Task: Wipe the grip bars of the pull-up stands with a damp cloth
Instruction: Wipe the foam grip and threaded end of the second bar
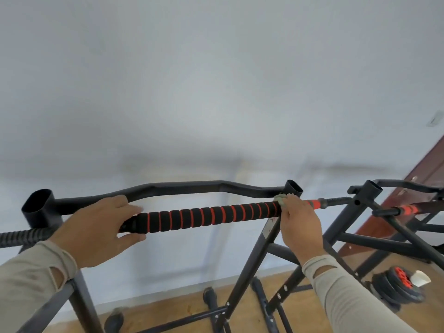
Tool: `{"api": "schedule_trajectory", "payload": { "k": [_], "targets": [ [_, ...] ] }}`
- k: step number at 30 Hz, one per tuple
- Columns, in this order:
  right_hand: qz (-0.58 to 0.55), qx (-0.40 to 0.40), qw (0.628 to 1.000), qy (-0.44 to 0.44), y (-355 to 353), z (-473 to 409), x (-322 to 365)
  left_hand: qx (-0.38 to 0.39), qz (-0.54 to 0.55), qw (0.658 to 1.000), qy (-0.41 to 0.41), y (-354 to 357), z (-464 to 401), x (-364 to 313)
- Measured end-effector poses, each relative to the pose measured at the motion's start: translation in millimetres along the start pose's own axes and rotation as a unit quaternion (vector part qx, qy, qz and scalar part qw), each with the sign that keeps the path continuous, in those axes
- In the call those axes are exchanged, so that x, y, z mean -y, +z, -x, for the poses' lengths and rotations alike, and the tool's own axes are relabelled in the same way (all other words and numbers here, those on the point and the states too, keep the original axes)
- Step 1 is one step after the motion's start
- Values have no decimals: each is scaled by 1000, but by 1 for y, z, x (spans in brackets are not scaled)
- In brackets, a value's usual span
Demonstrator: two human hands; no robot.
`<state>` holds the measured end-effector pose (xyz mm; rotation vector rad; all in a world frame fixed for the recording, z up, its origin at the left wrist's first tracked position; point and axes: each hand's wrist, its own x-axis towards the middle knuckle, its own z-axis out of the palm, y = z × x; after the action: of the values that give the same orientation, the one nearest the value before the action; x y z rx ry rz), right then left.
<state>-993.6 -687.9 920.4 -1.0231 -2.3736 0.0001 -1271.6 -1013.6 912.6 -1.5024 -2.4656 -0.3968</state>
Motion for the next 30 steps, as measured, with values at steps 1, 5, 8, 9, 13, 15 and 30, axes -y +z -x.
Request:
{"api": "schedule_trajectory", "payload": {
  "k": [1,5,8,9,13,15,30],
  "targets": [
    [-18,-24,1000,-5,6,7,8,-14,13,1000,-13,3,3,-1],
    [-79,-46,994,-53,17,27,61,-27,25,999,-17,4,6,1],
    [-94,-46,983,-148,22,43,116,-20,3,1000,10,2,4,3],
    [-105,-51,978,-172,27,49,134,-24,-6,1000,20,4,4,4],
    [-149,-49,955,-250,51,67,206,-46,-24,998,32,11,6,2],
    [-148,-28,948,-280,57,72,228,-49,-27,997,47,13,8,3],
    [68,-57,980,-178,13,2,11,120,-82,985,-89,0,-17,-6]
  ]
}}
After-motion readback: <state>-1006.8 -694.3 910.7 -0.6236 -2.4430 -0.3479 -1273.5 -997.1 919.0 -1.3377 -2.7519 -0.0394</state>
